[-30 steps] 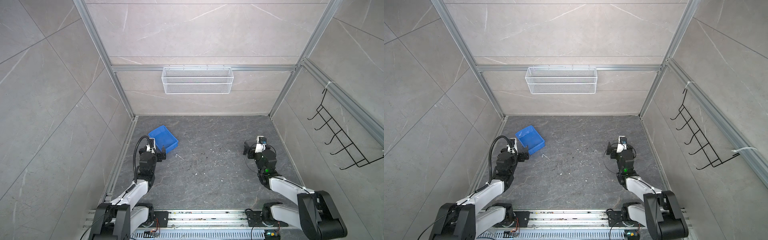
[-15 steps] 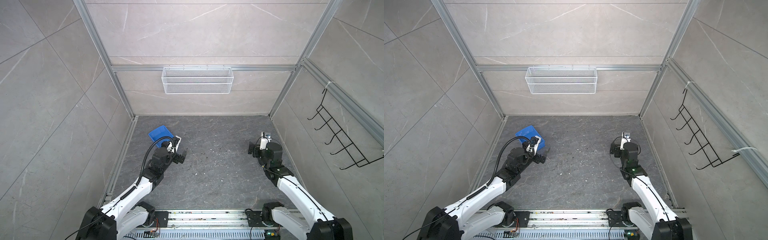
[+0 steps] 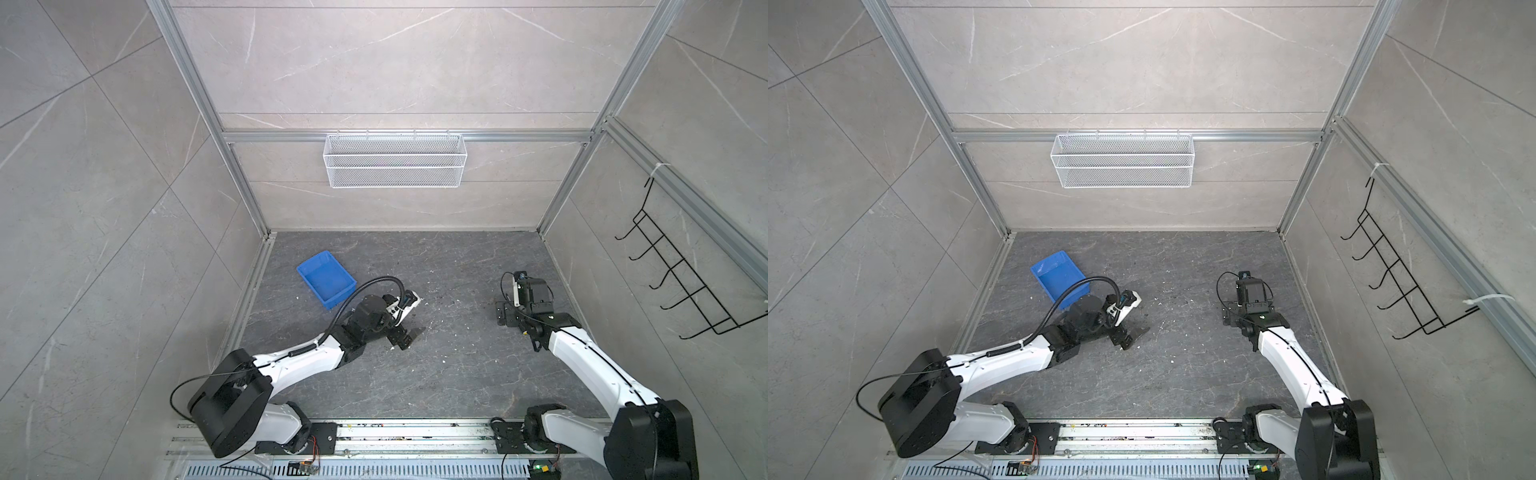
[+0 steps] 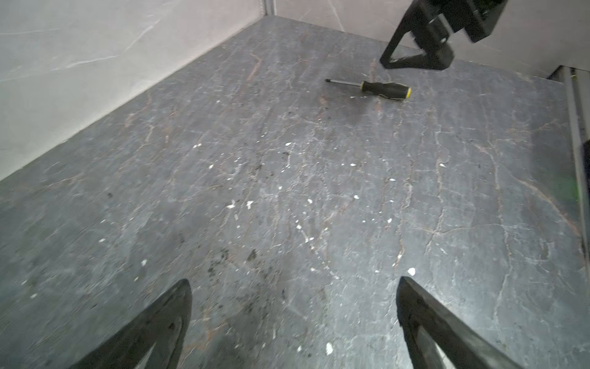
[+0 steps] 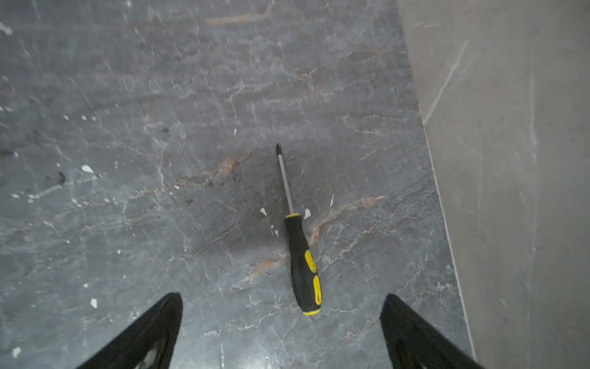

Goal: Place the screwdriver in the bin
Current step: 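Move the right gripper over the screwdriver while the left arm reaches forward, then lower the right gripper and close it on the screwdriver handle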

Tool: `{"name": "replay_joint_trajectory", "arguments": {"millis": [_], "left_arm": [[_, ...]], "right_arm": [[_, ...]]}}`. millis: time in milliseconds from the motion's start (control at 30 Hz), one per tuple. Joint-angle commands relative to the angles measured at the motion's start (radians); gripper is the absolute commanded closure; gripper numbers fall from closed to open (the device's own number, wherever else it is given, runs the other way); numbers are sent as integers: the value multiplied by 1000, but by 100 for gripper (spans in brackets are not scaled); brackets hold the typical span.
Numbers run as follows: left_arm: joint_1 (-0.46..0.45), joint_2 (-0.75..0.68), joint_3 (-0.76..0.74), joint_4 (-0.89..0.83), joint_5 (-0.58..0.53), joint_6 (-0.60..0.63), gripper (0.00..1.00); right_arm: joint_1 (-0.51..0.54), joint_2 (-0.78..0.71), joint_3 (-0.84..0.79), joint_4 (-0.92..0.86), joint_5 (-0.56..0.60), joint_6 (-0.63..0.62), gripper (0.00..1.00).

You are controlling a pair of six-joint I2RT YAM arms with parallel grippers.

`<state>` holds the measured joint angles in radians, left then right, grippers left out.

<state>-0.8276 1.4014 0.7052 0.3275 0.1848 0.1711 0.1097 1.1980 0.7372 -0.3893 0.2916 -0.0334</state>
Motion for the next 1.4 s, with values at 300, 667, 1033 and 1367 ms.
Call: {"name": "replay_joint_trajectory", "arguments": {"millis": [300, 667, 1033, 1367], "left_arm": [[-119, 154, 103, 197, 164, -45, 0], [-143, 159, 63, 272, 179, -39, 0], [-157, 168, 66, 263, 180, -33, 0], [-159, 163, 66, 251, 175, -25, 0]], "right_arm": [[-111, 225, 118, -131, -116, -73, 1], [-217, 457, 230, -222, -185, -156, 10], [-228, 547, 281, -258, -195, -150, 47], [-227, 485, 264, -305, -209, -144, 63]]}}
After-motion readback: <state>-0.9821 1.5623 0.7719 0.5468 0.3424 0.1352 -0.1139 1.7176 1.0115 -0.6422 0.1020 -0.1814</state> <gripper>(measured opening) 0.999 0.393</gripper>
